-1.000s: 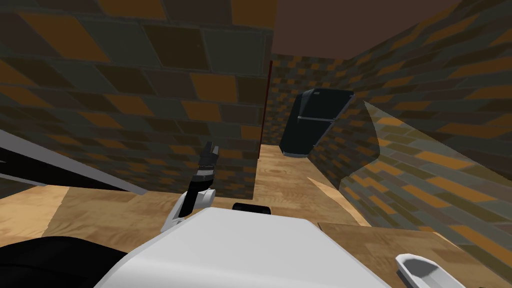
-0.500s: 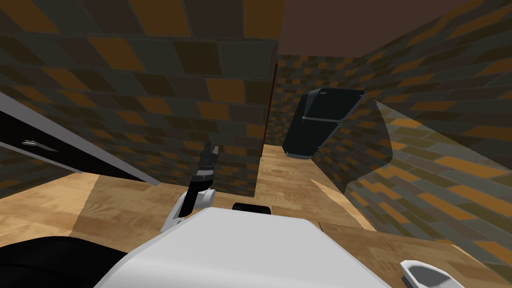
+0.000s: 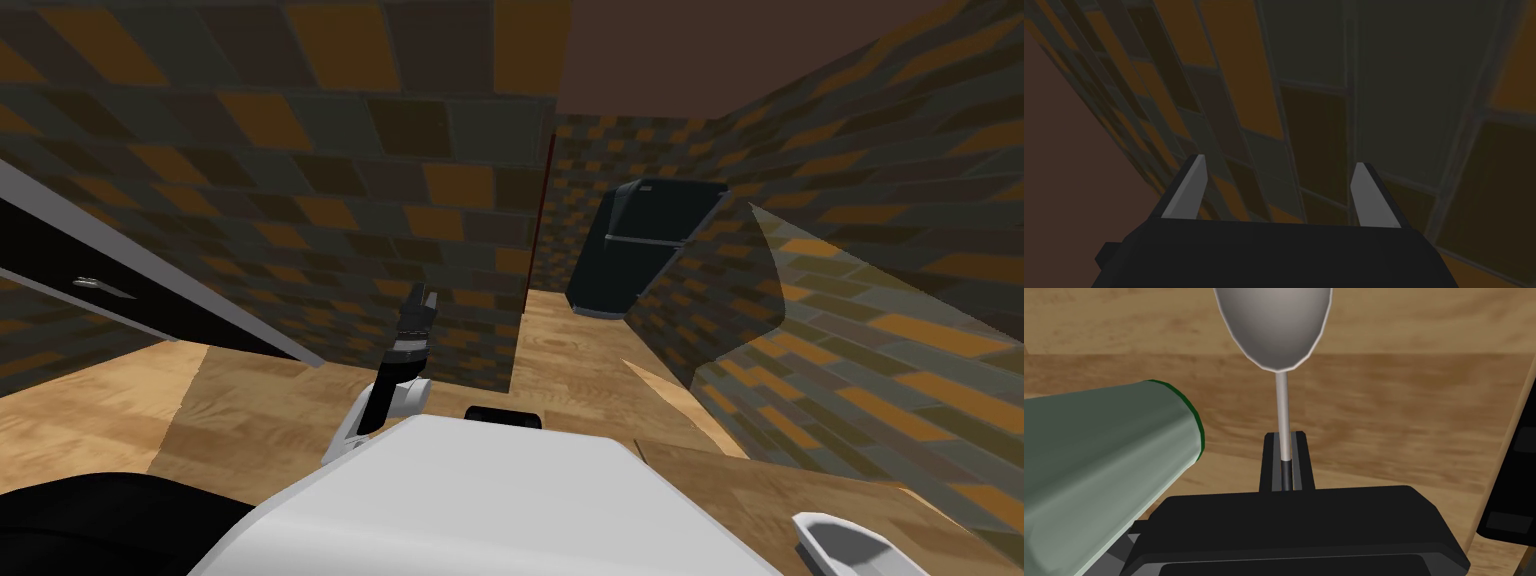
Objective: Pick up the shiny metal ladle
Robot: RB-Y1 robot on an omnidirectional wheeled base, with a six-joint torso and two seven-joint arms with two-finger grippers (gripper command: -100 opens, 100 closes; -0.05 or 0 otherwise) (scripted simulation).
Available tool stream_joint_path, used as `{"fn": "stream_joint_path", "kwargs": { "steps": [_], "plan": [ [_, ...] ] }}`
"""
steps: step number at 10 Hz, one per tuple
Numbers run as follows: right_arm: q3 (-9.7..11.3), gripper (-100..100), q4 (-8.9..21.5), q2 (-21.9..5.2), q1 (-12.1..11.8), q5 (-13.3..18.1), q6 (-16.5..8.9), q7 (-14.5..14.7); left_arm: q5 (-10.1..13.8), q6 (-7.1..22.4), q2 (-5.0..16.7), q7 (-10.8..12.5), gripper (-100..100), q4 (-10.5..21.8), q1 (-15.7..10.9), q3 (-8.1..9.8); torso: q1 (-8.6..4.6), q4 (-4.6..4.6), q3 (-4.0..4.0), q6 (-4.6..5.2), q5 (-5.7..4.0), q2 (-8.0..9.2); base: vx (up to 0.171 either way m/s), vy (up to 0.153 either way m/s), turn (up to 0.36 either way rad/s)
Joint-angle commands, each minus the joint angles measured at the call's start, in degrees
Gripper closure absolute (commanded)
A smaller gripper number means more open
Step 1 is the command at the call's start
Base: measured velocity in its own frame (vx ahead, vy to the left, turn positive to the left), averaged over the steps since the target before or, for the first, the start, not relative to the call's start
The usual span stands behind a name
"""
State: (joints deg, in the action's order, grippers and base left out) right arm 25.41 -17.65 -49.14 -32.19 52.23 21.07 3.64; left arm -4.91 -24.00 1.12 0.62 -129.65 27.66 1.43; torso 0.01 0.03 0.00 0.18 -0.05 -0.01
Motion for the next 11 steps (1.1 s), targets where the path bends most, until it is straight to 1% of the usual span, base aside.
{"fn": "stream_joint_path", "kwargs": {
  "steps": [1,3,4,5,6,7,8,10,11],
  "plan": [
    [0.0,100,0.0,0.0,0.0,0.0,0.0,0.0,0.0,0.0,0.0,0.0,0,0.0,0.0,0.0,0.0,0.0,0.0,0.0,0.0,0.0,0.0,0.0,0.0],
    [0.0,100,0.0,0.0,0.0,0.0,0.0,0.0,0.0,0.0,0.0,0.0,0,0.0,0.0,0.0,-0.08,0.0,-0.01,-0.01,-0.06,-0.02,0.0,0.0,0.0],
    [0.0,0,0.0,0.0,0.0,0.0,0.0,0.0,0.0,0.0,0.0,0.0,0,0.0,0.0,0.0,-0.09,0.0,-0.01,-0.01,-0.06,-0.03,0.0,0.0,0.0],
    [-1.2,100,-0.5,-0.4,-0.7,0.0,0.4,1.8,0.0,0.0,0.0,0.0,0,0.0,0.0,0.0,-0.1,0.0,-0.01,0.0,-0.07,-0.02,0.063,-0.006,-0.119],
    [-1.2,100,-0.5,-0.4,-0.7,0.0,0.4,1.8,0.0,0.0,0.0,0.0,0,0.0,0.0,0.01,-0.1,-0.03,-0.09,0.05,-0.08,-0.18,0.082,-0.003,-0.101],
    [-1.8,100,-1.0,-0.7,-1.2,0.1,0.4,2.5,0.0,0.0,0.0,0.0,0,0.0,0.0,0.0,-0.1,-0.05,-0.15,0.0,-0.08,-0.27,0.074,0.018,-0.071],
    [-3.0,100,-1.9,-1.2,-2.1,0.2,0.6,3.9,0.0,0.0,0.0,0.0,0,0.0,0.0,0.0,-0.03,-0.05,-0.16,-0.01,-0.07,-0.3,0.097,0.015,-0.143],
    [-3.0,100,-1.9,-1.2,-2.1,0.2,0.6,3.9,0.0,0.0,0.0,0.0,0,0.0,0.0,0.0,-0.05,-0.06,-0.19,-0.01,-0.06,-0.33,0.053,0.002,-0.046],
    [-3.6,100,-2.4,-1.5,-2.6,0.2,0.7,4.6,0.0,0.0,0.0,0.0,0,0.0,0.0,0.0,-0.09,-0.03,-0.12,-0.04,-0.06,-0.2,0.026,-0.005,-0.051]
  ]
}}
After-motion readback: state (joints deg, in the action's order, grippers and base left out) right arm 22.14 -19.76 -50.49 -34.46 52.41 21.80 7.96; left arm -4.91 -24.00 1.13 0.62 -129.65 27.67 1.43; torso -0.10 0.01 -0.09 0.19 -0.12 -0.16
